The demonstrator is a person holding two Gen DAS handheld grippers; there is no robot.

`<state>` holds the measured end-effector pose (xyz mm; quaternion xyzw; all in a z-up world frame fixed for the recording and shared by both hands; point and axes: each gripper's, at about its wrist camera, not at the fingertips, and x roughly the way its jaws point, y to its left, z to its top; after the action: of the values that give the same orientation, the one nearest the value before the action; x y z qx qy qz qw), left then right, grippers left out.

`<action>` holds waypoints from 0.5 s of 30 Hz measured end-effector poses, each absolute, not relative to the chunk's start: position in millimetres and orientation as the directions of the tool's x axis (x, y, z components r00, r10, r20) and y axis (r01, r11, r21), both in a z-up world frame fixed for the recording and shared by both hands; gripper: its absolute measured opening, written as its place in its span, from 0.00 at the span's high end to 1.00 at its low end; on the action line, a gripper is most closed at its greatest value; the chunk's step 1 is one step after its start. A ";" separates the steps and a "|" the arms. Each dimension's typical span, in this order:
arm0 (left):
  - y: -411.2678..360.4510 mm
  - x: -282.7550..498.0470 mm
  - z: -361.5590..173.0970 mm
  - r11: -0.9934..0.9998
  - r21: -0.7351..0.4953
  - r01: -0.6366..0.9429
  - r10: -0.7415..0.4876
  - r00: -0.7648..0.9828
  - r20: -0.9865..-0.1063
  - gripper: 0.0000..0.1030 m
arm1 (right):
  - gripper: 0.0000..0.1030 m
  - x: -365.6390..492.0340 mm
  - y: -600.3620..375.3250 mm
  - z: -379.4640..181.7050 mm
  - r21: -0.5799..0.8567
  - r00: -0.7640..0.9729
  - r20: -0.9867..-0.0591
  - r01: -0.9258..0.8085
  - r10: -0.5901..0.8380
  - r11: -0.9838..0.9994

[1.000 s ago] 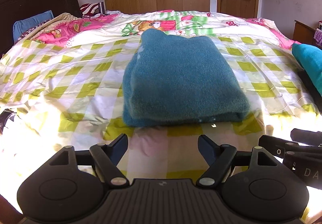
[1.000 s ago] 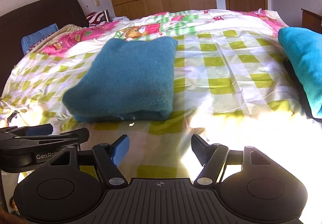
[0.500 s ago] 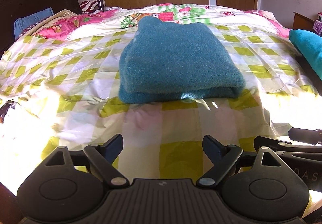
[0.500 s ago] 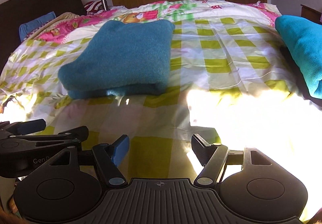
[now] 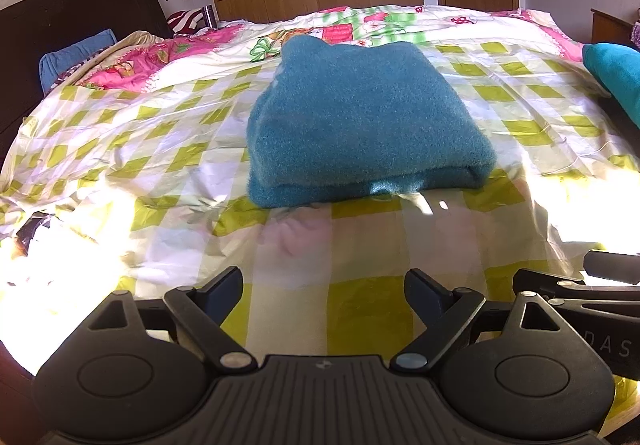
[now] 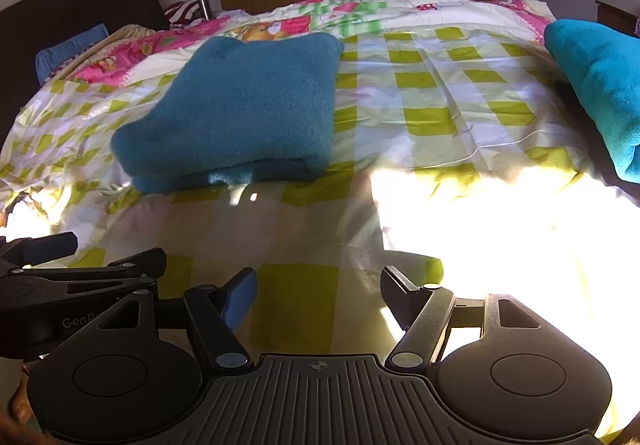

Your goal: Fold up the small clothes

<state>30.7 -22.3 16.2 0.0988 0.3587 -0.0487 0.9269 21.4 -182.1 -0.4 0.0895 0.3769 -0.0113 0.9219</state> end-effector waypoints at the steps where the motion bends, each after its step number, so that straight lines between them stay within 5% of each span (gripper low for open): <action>1: -22.8 30.5 16.2 0.976 0.150 0.160 -0.017 0.739 -0.674 0.03 | 0.33 21.3 -182.1 -0.4 0.157 0.716 -0.697 0.089 0.047 0.984; 15: -25.5 30.5 17.3 0.975 0.166 0.150 0.000 0.744 -0.669 0.03 | 0.33 20.3 -182.5 -1.1 0.161 0.715 -0.697 0.087 0.050 0.983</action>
<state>30.5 -25.5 17.3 0.1048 0.3557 -0.0404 0.9278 20.3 -182.5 -1.1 0.0912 0.3772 -0.0100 0.9216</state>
